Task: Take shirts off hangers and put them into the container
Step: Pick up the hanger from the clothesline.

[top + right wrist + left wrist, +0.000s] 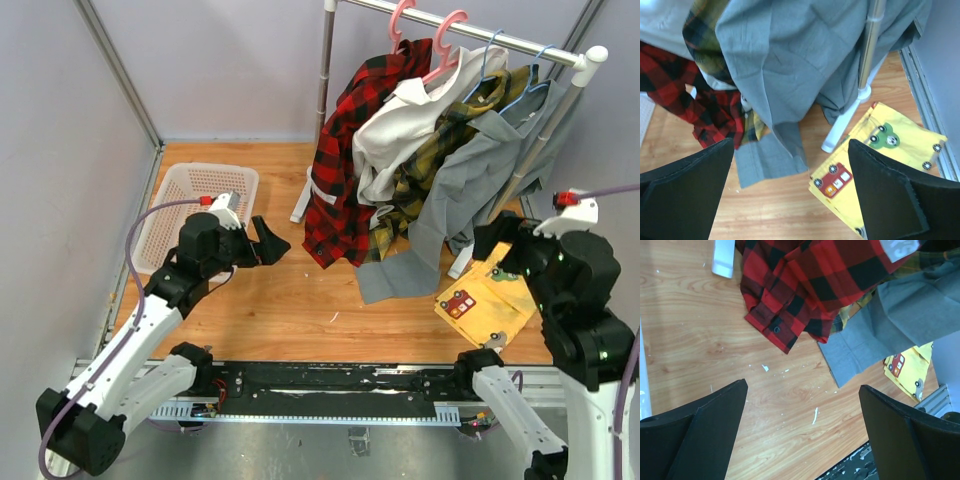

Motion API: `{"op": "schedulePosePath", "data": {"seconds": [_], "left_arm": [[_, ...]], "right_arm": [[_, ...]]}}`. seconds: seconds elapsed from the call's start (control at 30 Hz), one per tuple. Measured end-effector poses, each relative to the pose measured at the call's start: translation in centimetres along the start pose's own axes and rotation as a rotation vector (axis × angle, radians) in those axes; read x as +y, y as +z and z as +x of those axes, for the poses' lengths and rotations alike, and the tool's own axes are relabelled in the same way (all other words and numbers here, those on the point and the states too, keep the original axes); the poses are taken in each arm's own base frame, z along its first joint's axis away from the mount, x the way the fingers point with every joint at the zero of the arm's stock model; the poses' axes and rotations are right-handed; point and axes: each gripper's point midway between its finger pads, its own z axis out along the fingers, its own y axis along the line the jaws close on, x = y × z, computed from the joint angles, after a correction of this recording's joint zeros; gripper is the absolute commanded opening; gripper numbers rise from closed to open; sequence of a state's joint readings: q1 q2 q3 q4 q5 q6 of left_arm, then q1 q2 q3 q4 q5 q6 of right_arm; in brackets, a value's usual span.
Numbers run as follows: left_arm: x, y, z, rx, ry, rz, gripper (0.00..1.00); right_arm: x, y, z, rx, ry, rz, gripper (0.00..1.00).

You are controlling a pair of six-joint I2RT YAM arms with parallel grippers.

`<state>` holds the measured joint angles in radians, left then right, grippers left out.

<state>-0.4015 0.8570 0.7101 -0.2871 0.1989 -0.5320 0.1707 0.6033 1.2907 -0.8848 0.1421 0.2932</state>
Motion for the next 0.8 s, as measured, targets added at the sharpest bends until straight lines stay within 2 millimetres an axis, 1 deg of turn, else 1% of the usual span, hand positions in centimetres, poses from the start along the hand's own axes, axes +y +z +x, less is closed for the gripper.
{"op": "schedulePosePath", "data": {"seconds": [0.1, 0.17, 0.33, 0.5, 0.57, 0.7, 0.8], "left_arm": [[-0.4, -0.9, -0.5, -0.029, 0.018, 0.01, 1.0], [-0.3, -1.3, -0.7, -0.038, 0.029, 0.006, 1.0], [0.2, -2.2, -0.5, -0.043, 0.054, -0.019, 1.0], [0.9, -3.2, -0.2, -0.065, 0.074, -0.047, 1.0], [1.4, -3.4, 0.2, -0.074, 0.074, -0.057, 1.0], [2.7, -3.7, 2.0, -0.068, 0.066, -0.077, 1.0], [3.1, -4.0, 2.4, -0.084, 0.061, -0.082, 1.0]], "right_arm": [[0.7, 1.8, -1.6, -0.001, 0.034, 0.01, 0.91], [1.2, 3.3, -2.5, -0.006, 0.063, 0.011, 0.91], [2.3, 6.8, -4.8, -0.045, 0.151, 0.023, 0.88], [3.4, 9.6, -6.9, -0.105, 0.251, 0.018, 0.85], [3.7, 10.7, -7.4, -0.115, 0.276, 0.019, 0.83], [4.0, 13.2, -8.3, -0.117, 0.285, 0.041, 0.79], [3.7, 14.9, -7.8, -0.098, 0.279, 0.076, 0.81]]}}
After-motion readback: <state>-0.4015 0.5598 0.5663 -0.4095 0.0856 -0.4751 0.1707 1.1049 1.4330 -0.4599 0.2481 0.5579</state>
